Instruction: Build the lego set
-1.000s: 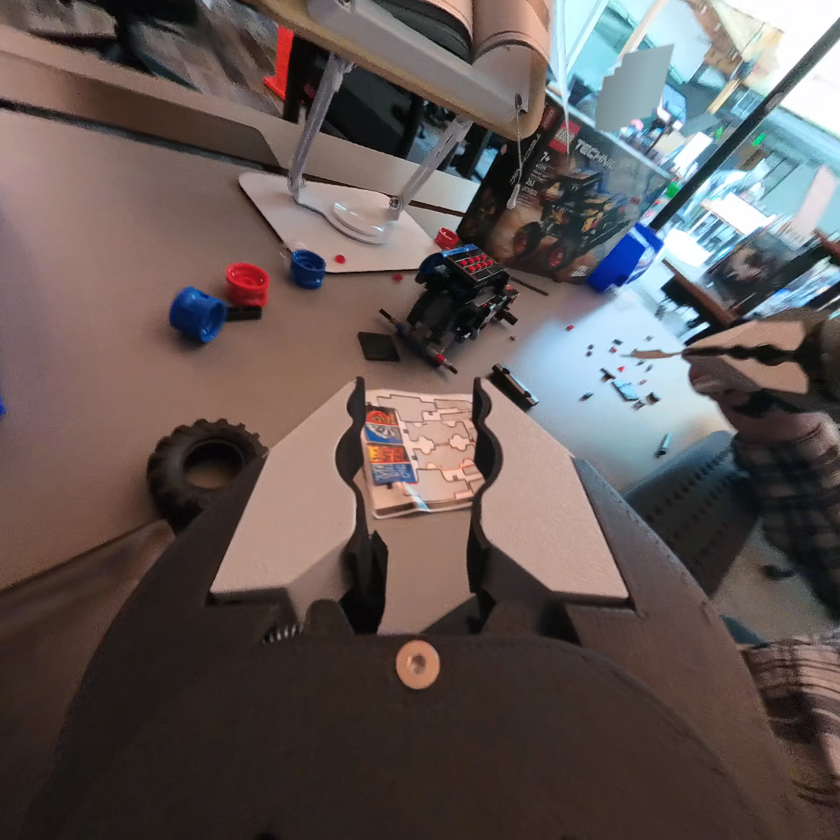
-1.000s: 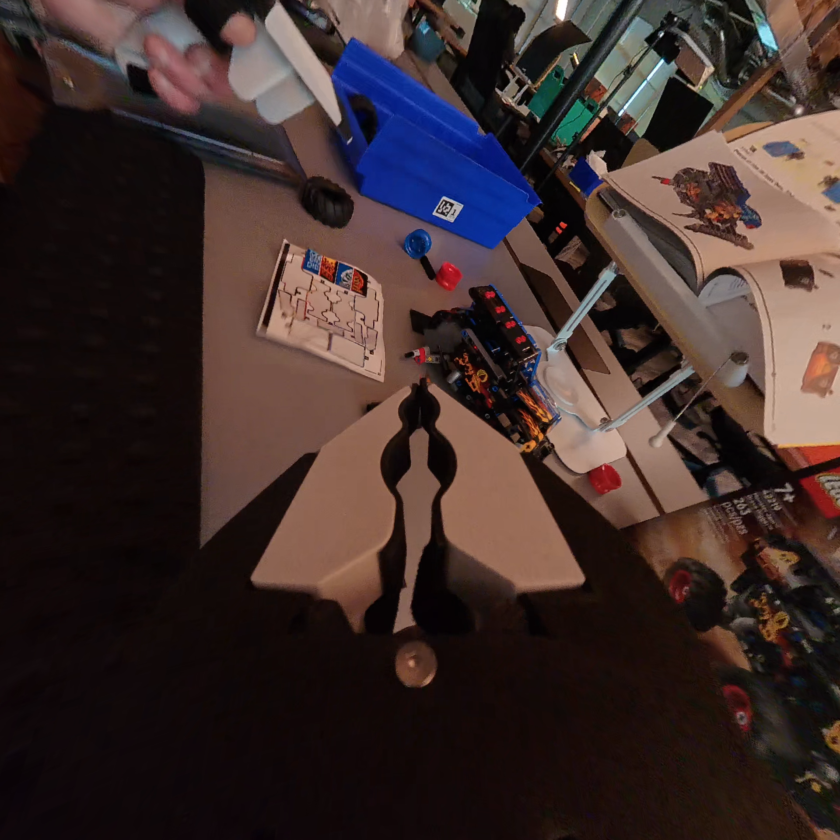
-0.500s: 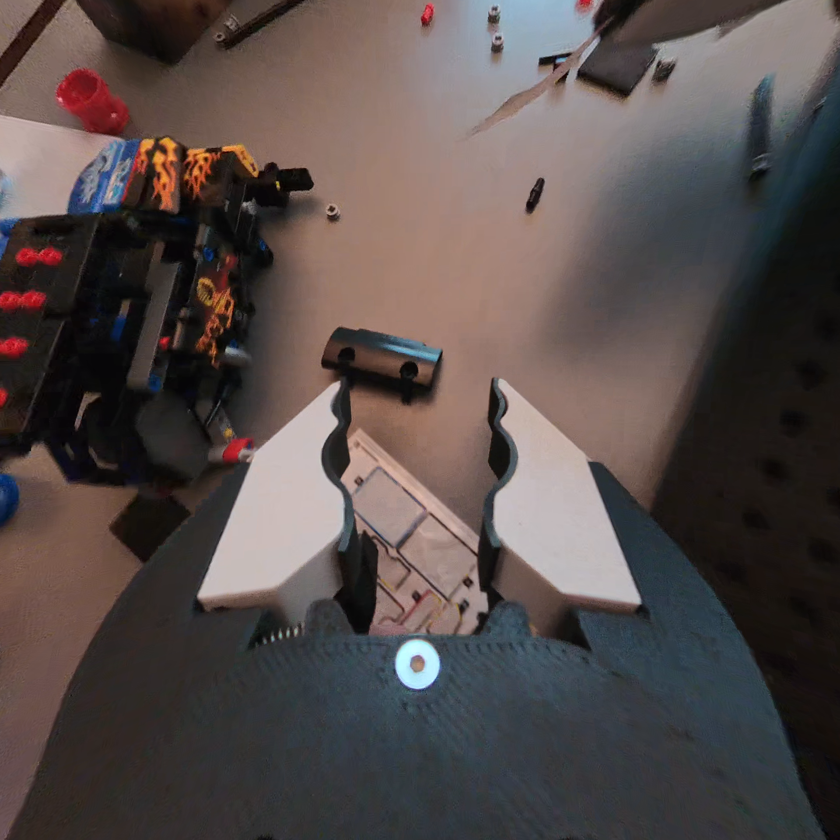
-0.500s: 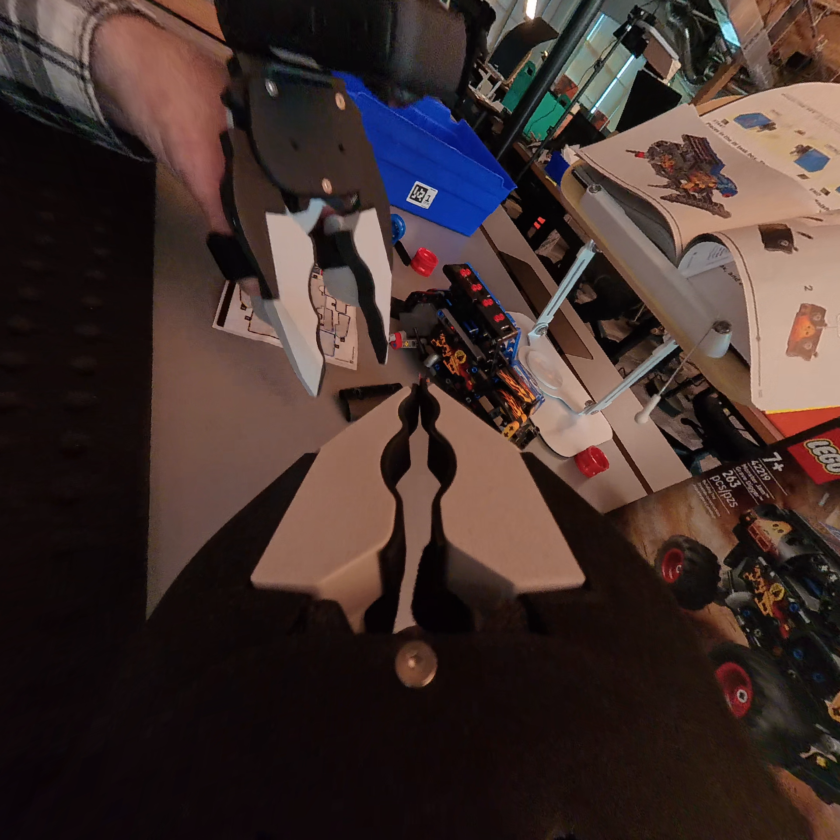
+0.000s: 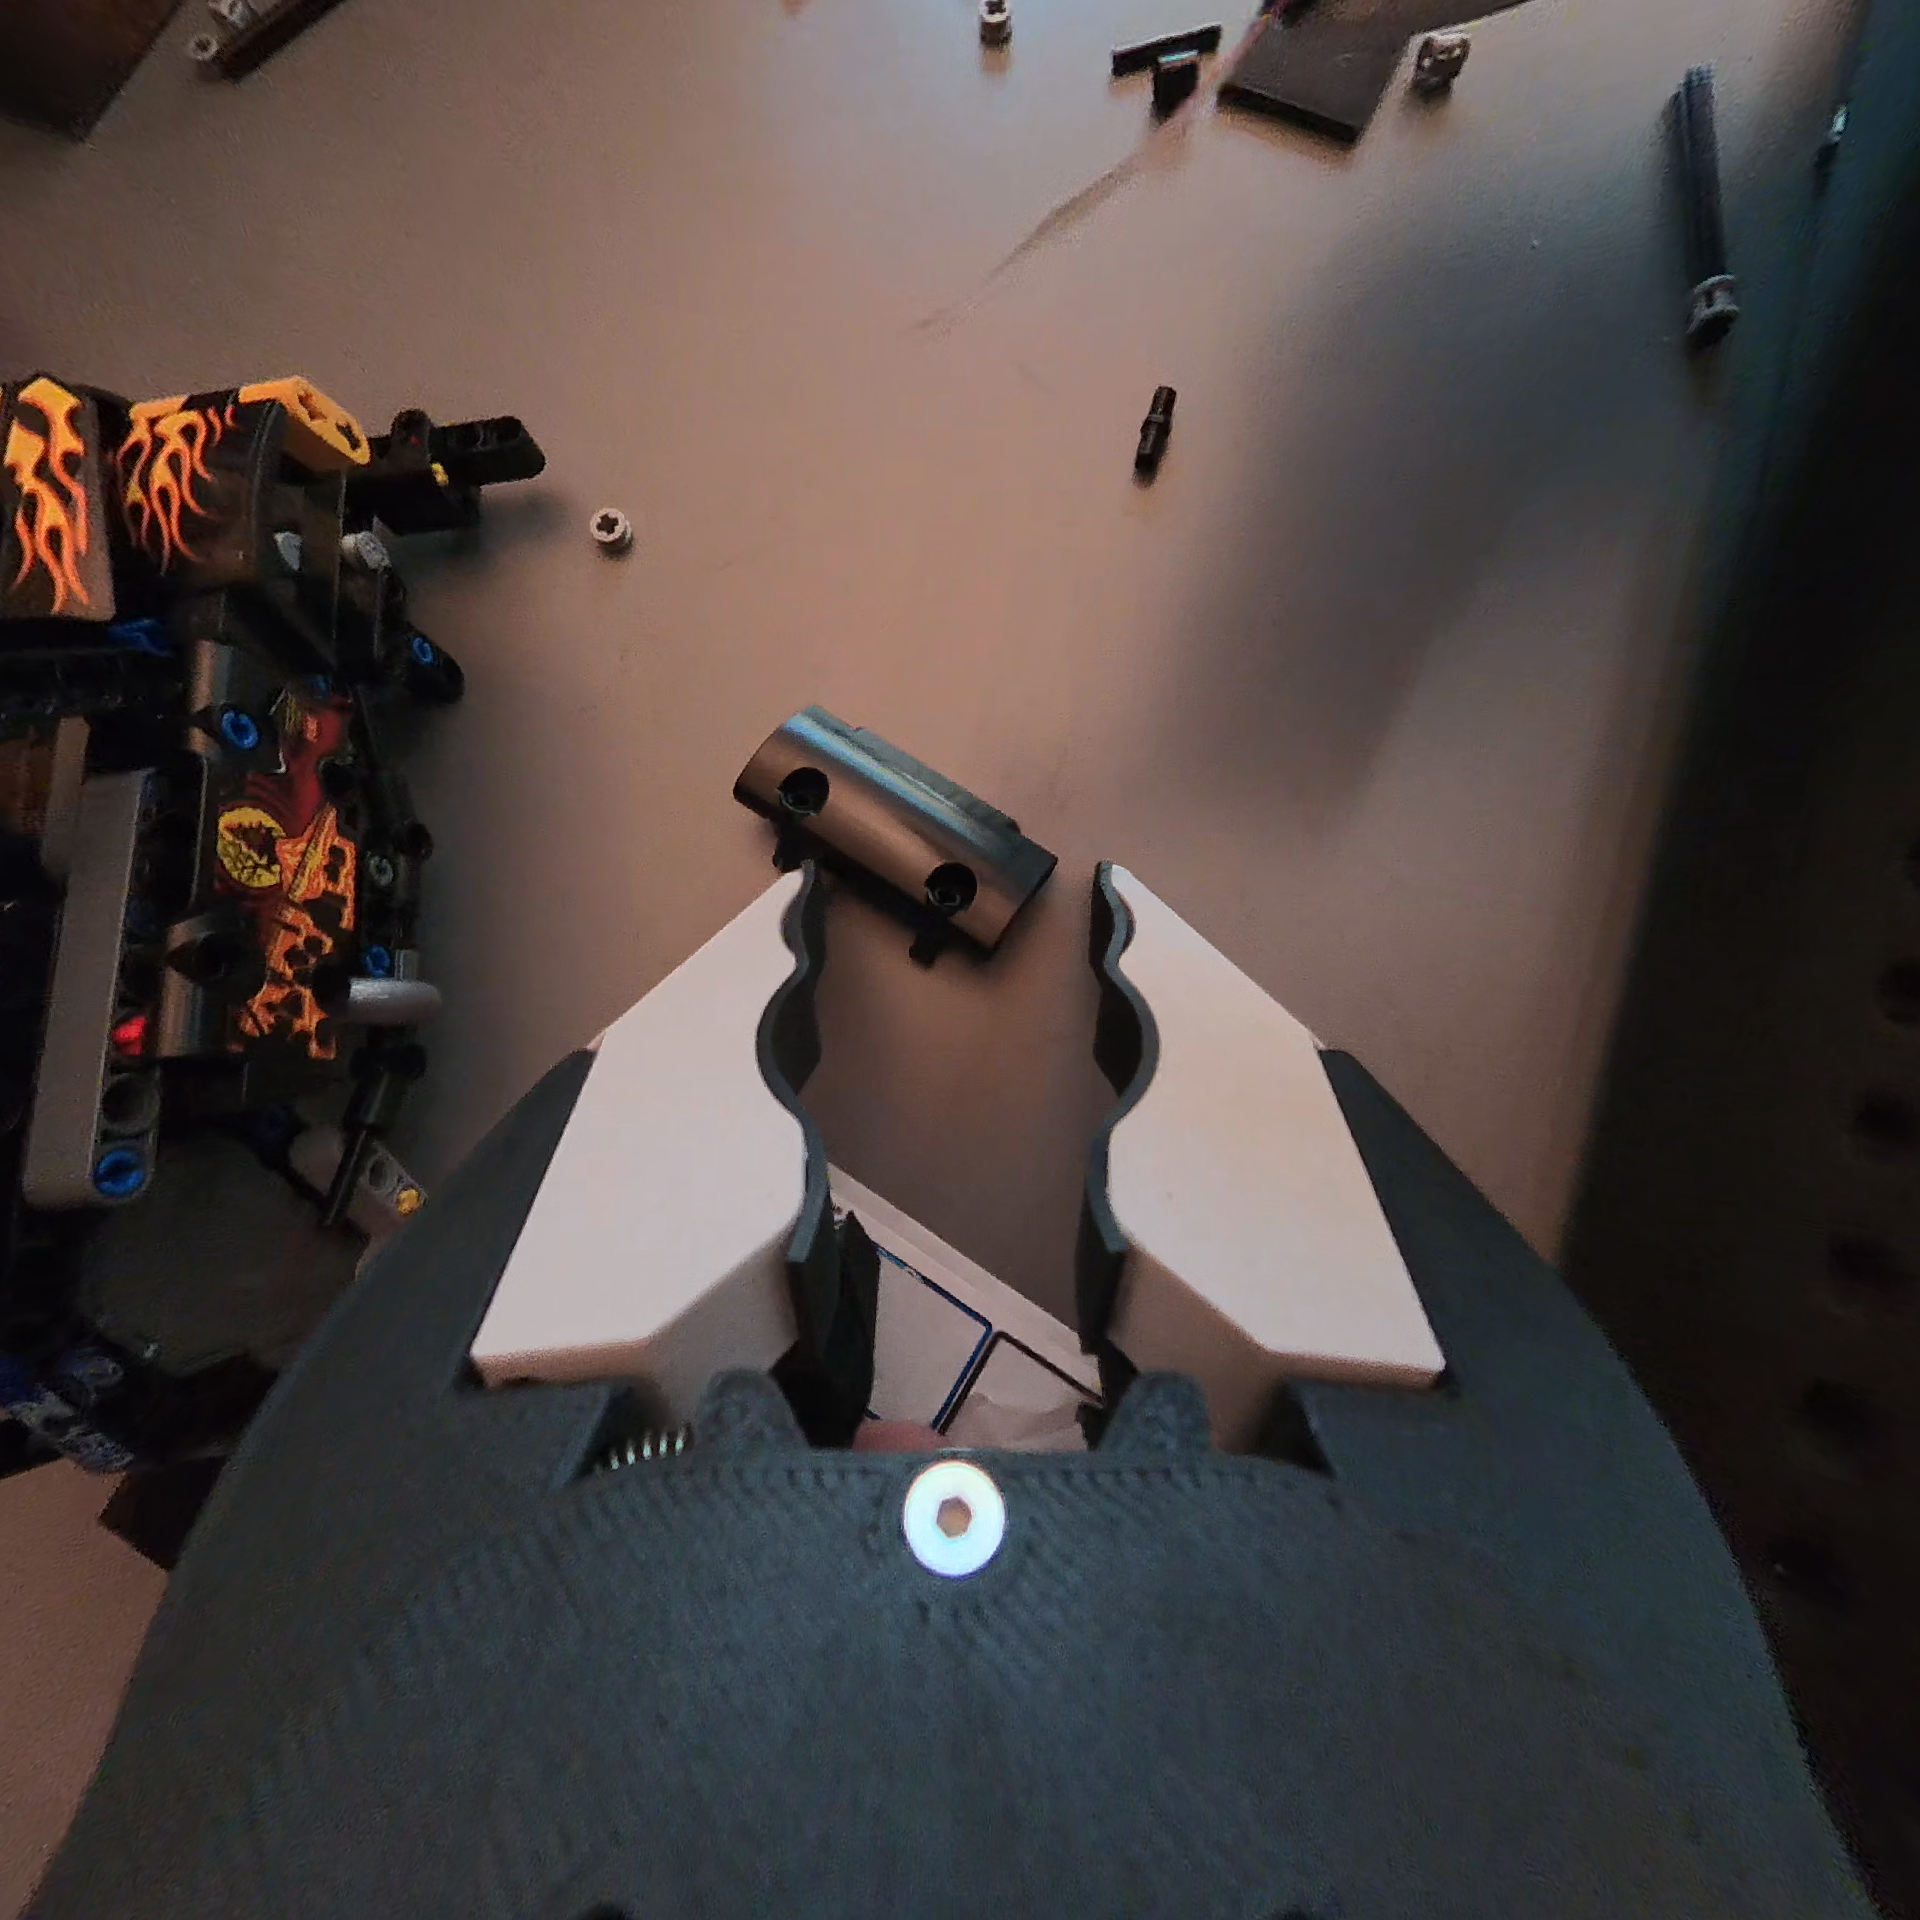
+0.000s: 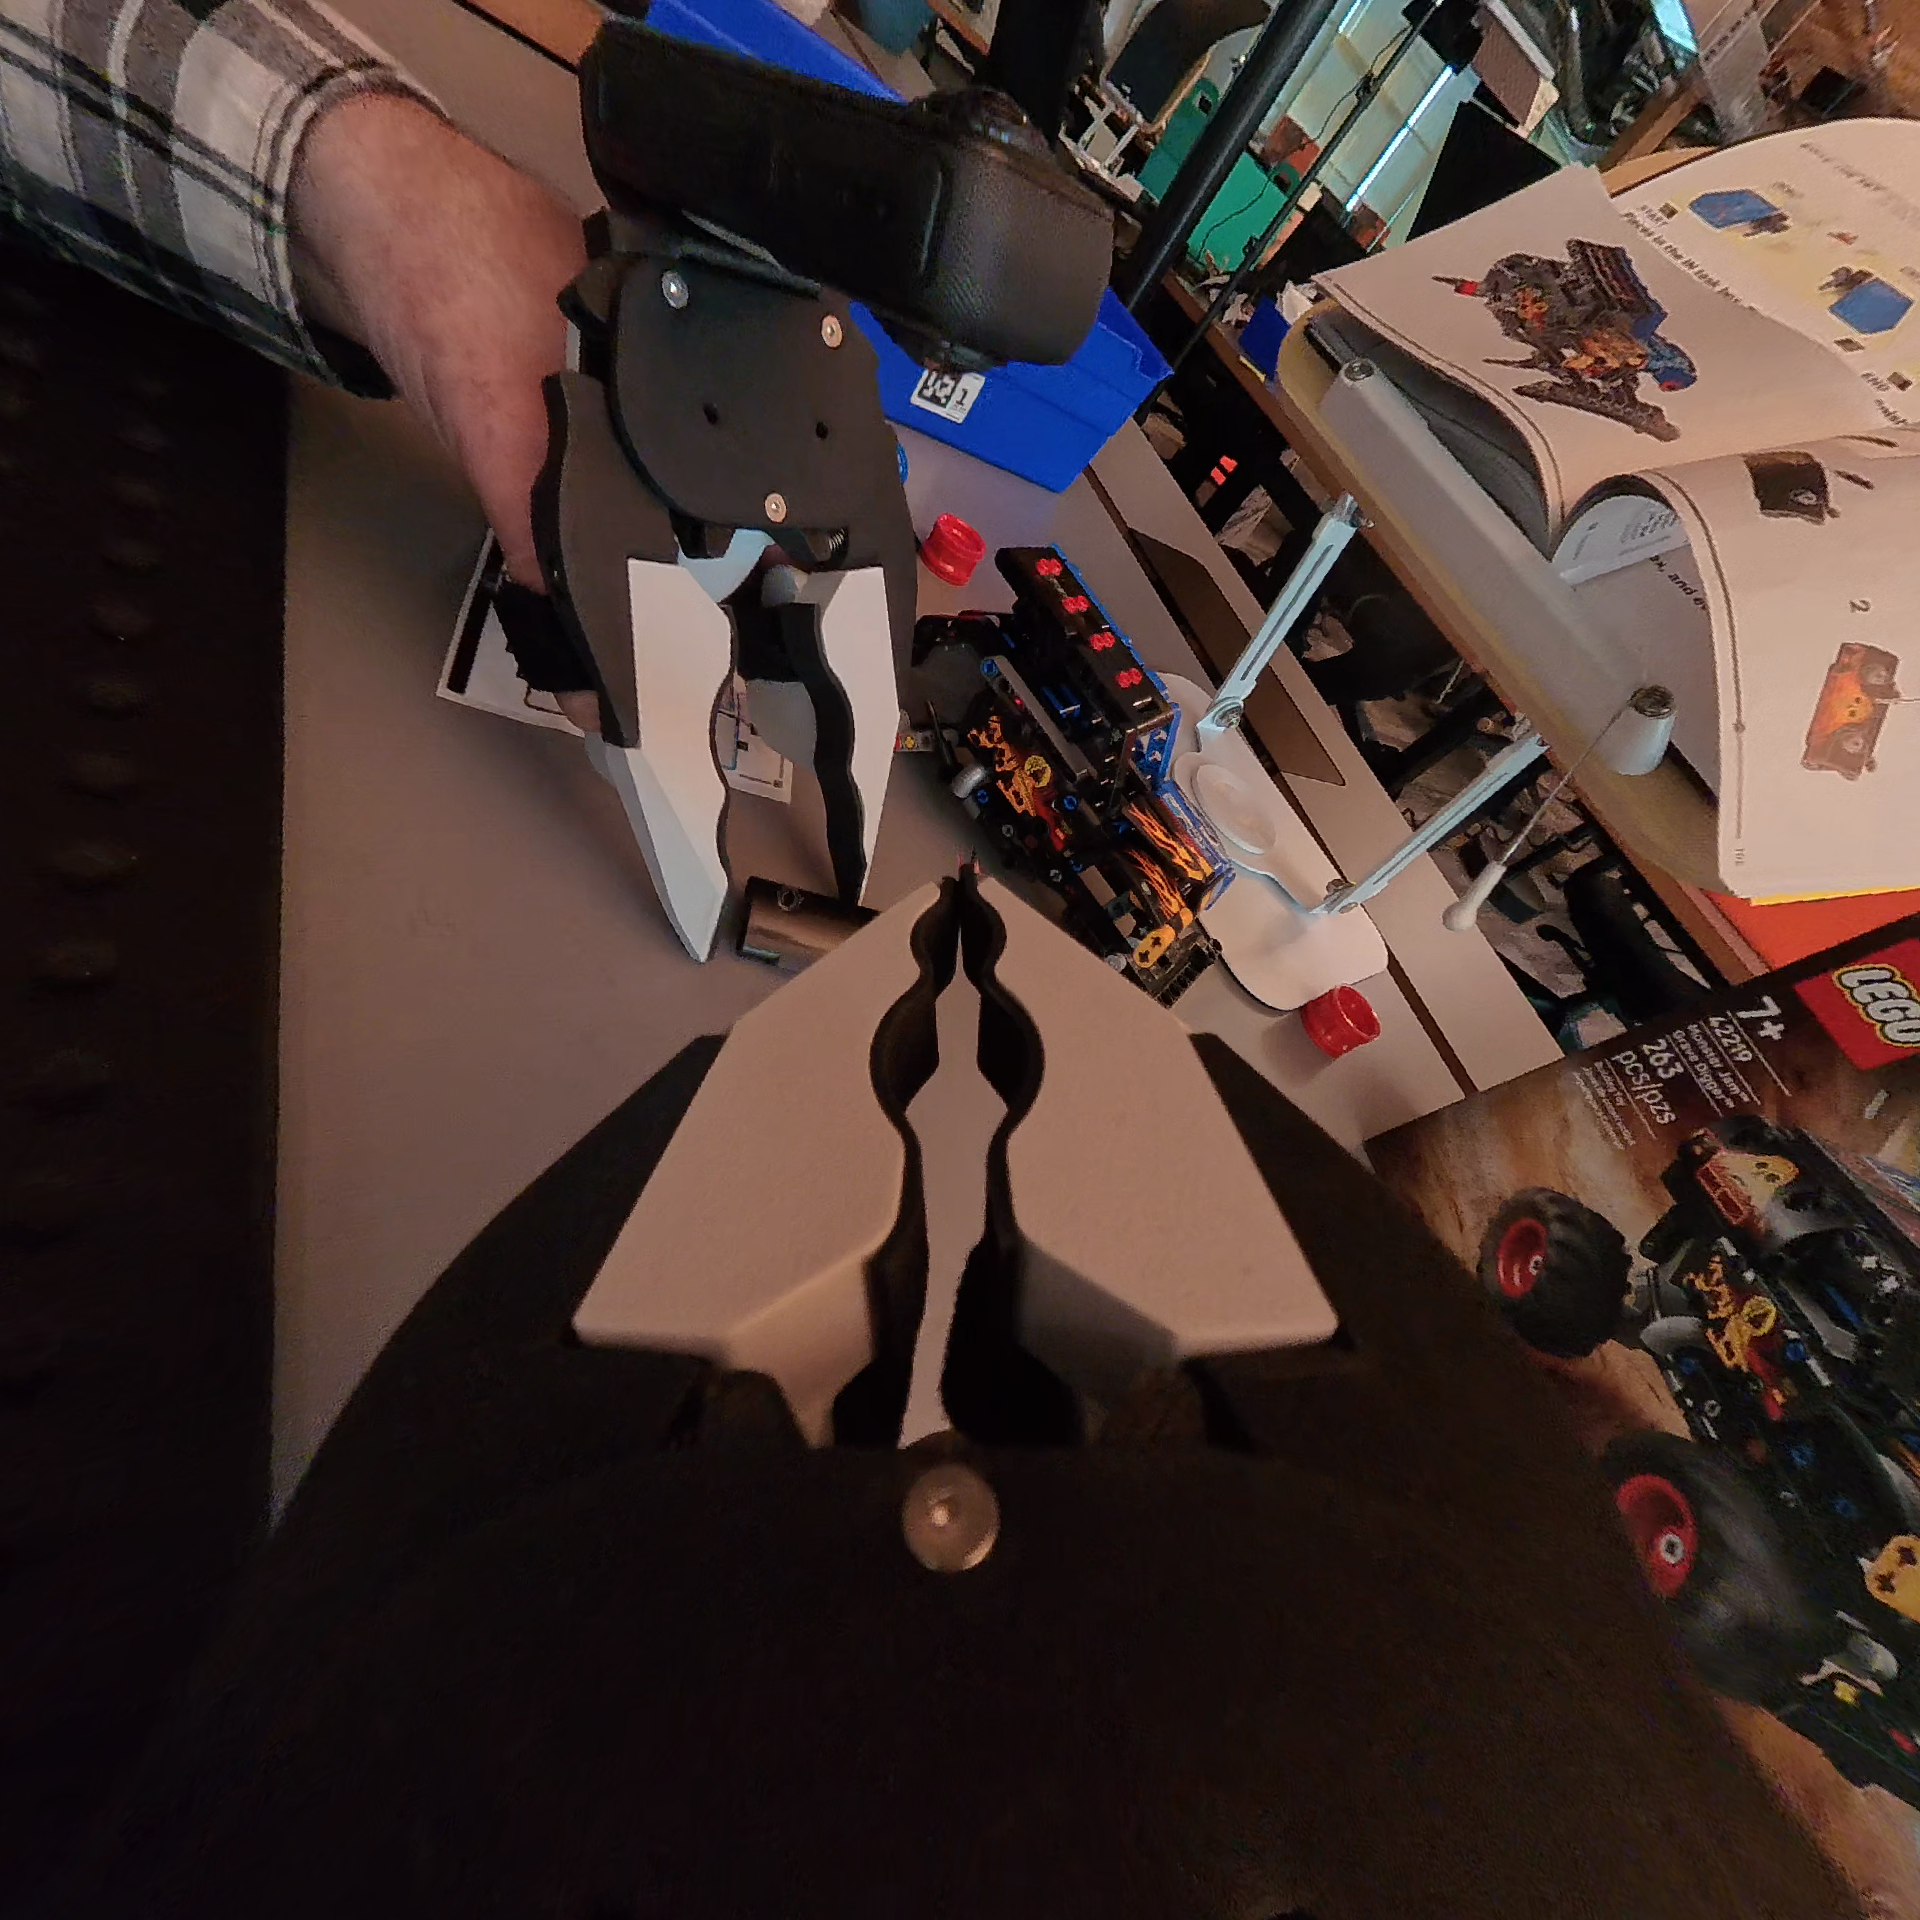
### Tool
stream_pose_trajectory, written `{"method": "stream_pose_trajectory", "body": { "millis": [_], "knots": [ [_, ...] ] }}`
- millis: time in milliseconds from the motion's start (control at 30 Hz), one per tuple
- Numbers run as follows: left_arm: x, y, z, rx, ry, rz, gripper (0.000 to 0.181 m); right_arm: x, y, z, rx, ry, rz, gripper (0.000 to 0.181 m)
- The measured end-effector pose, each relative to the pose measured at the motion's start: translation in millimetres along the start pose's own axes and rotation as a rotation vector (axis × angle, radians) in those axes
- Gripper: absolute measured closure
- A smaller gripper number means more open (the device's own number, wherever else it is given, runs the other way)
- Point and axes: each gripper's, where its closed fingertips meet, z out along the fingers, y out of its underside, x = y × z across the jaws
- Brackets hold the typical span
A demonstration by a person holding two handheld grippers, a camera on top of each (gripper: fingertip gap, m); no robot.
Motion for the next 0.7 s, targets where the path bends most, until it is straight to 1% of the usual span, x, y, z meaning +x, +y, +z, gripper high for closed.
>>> {"method": "stream_pose_trajectory", "body": {
  "millis": [167,300,400,467,567,700],
  "knots": [
    [4.7,0.9,-2.3,0.009,0.019,0.063,0.134,-6.0,4.3,7.9,-0.066,0.004,-0.135,0.181],
    [7.2,0.2,-1.7,0.025,0.050,0.077,0.138,-14.2,9.8,18.3,-0.126,-0.006,-0.323,0.181],
    [9.9,-0.1,-0.9,0.039,0.086,0.080,0.144,-24.2,12.2,26.4,-0.139,-0.034,-0.453,0.181],
    [8.5,-0.7,-0.2,0.044,0.092,0.076,0.143,-30.4,16.4,31.8,-0.151,-0.059,-0.520,0.181],
    [6.3,-1.3,0.4,0.051,0.096,0.083,0.139,-40.4,21.1,36.2,-0.146,-0.112,-0.556,0.181],
    [4.5,-3.4,1.9,0.058,0.094,0.094,0.133,-44.2,29.9,38.0,-0.155,-0.134,-0.572,0.181]
  ]
}}
